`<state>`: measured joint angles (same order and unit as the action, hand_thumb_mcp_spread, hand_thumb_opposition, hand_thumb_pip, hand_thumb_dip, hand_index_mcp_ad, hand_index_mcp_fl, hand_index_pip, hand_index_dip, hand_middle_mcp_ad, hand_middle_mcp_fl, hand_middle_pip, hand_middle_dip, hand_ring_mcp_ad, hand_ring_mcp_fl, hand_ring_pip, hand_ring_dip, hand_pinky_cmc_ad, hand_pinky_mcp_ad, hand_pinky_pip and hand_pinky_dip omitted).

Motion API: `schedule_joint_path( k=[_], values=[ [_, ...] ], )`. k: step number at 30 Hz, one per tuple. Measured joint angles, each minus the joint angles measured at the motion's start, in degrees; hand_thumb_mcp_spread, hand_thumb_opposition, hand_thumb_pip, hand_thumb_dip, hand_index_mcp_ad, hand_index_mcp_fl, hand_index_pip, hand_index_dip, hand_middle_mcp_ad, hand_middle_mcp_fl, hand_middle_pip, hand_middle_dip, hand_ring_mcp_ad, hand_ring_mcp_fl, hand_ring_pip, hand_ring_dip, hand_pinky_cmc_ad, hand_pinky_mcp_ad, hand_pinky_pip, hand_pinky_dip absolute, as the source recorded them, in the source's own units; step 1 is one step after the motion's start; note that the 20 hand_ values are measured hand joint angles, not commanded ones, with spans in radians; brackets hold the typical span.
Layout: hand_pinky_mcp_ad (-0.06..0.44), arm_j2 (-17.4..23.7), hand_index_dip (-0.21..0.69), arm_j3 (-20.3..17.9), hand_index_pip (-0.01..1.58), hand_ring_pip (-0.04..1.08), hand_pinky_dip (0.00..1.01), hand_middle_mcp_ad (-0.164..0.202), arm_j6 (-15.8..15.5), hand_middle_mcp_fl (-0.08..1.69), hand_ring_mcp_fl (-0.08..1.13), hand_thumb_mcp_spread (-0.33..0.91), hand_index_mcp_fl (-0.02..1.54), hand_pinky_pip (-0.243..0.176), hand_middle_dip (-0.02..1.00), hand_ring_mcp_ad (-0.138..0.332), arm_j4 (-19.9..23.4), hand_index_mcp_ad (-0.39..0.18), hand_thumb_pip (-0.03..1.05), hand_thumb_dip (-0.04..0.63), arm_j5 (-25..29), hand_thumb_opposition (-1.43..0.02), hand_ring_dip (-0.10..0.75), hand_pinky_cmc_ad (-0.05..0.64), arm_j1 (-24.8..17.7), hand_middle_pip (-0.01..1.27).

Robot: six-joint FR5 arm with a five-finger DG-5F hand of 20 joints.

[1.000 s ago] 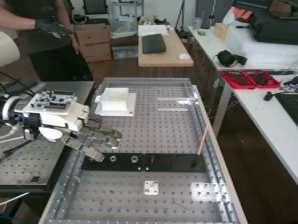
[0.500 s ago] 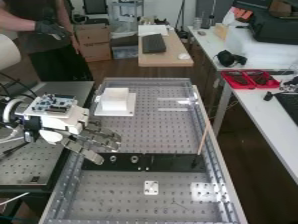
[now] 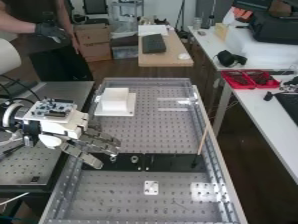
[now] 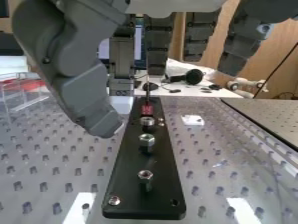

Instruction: Grab the smaller nut and place it in the white container

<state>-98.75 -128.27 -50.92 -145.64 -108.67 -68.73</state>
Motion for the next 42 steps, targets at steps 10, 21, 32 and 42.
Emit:
schedule_joint_path(
  k=[10,21,32,42],
  values=[
    [0.278,-1.6,0.349,-1.0,1.45,0.10,0.18,0.042,-1.6,0.12,0.00,0.43,-0.01,-0.045,0.24,0.140,3.2,-0.112,0.73,0.290,-0.1,-0.85,0.091,0.354,0.4,0.14],
    [0.278,-3.8,0.349,-2.5,1.48,0.10,0.18,0.040,-2.6,0.12,0.00,0.45,-0.01,-0.037,0.24,0.131,9.3,-0.113,0.73,0.286,-2.7,-0.86,0.091,0.346,2.1,0.14],
    [0.276,-6.9,0.344,-2.6,1.51,0.10,0.18,0.040,-2.3,0.12,0.00,0.45,-0.01,-0.026,0.24,0.129,13.8,-0.112,0.73,0.286,-6.0,-0.85,0.093,0.328,4.7,0.14],
    [0.202,-9.4,0.312,-1.8,1.53,0.10,0.18,0.035,-2.3,0.08,0.00,0.45,-0.01,-0.031,0.24,0.133,15.3,-0.113,0.73,0.286,-7.8,-0.86,0.093,0.316,5.7,0.13]
  ],
)
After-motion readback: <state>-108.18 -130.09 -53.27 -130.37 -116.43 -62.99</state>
